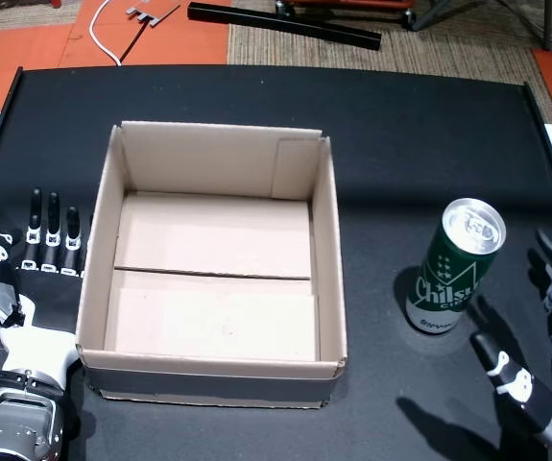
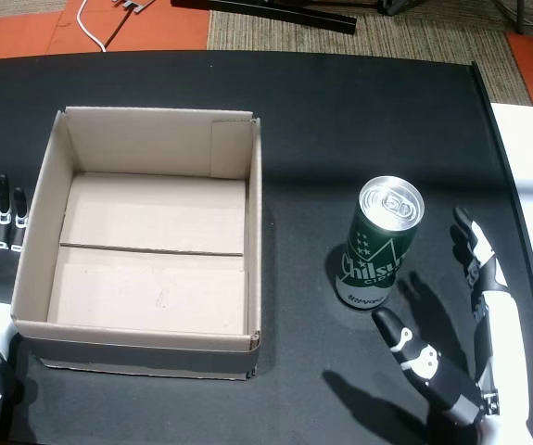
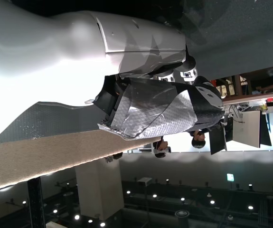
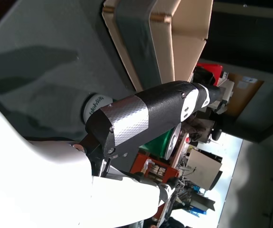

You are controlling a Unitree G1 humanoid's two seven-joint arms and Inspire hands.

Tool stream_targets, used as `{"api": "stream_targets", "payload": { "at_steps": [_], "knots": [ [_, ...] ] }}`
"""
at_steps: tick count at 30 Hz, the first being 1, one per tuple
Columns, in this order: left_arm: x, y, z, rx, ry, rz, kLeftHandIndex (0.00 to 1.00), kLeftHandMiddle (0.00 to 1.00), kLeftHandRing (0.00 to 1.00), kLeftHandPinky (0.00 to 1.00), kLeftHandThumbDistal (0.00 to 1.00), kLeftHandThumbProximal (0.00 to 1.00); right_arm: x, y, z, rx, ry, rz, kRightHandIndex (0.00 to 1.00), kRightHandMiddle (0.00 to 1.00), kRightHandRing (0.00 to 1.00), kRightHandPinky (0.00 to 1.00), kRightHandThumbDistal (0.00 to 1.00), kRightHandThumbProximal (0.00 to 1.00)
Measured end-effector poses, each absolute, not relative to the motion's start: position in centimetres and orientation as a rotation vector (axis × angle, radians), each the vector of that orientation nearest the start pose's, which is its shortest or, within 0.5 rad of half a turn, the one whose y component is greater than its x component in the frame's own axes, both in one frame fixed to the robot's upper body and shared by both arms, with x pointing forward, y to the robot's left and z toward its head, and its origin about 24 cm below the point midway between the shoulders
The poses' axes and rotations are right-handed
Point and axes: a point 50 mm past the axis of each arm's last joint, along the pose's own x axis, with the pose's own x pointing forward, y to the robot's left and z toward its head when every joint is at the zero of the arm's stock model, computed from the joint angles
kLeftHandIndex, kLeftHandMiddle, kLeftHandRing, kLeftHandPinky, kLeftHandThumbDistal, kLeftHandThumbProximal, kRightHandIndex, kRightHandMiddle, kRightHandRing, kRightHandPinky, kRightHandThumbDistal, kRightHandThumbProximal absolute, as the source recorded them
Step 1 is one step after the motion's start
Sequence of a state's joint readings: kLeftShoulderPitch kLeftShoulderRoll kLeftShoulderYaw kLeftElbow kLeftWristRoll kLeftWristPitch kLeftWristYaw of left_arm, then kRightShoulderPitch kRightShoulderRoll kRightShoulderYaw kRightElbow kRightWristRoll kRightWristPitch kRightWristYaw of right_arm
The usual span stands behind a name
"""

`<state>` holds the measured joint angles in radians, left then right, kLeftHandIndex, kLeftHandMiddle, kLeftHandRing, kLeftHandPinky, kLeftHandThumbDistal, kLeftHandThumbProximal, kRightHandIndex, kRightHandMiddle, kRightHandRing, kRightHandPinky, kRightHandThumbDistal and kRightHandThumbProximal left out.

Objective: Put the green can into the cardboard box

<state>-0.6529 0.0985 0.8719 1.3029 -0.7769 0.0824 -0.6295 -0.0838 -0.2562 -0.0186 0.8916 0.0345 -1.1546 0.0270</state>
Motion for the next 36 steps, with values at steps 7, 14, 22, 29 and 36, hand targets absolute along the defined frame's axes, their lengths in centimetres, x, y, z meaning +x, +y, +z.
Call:
{"api": "stream_targets", "payload": {
  "at_steps": [7, 14, 22, 29, 36],
  "knots": [
    [31.2, 19.7, -3.3, -1.399, 0.061, 0.105, 0.47, 0.44, 0.52, 0.67, 0.05, 0.83, 21.8, -21.5, -1.2, -0.22, -0.305, 0.06, 1.0, 1.0, 1.0, 1.0, 1.0, 0.63],
    [31.2, 19.7, -3.3, -1.401, 0.064, 0.105, 0.47, 0.45, 0.53, 0.69, 0.04, 0.84, 22.8, -21.3, -1.2, -0.202, -0.259, 0.088, 1.0, 1.0, 1.0, 1.0, 1.0, 0.66],
    [31.2, 19.7, -3.3, -1.402, 0.062, 0.102, 0.46, 0.43, 0.51, 0.66, 0.05, 0.8, 24.3, -20.7, -1.1, -0.188, -0.223, 0.155, 1.0, 1.0, 1.0, 1.0, 1.0, 0.66],
    [31.2, 19.7, -3.3, -1.402, 0.061, 0.1, 0.47, 0.43, 0.51, 0.66, 0.04, 0.83, 26.0, -20.0, -1.2, -0.145, -0.178, 0.198, 1.0, 1.0, 1.0, 1.0, 1.0, 0.58],
    [31.2, 19.6, -3.3, -1.403, 0.061, 0.1, 0.48, 0.43, 0.52, 0.67, 0.04, 0.84, 27.4, -19.5, -1.6, -0.12, -0.109, 0.215, 1.0, 1.0, 1.0, 1.0, 1.0, 0.59]
  ]
}}
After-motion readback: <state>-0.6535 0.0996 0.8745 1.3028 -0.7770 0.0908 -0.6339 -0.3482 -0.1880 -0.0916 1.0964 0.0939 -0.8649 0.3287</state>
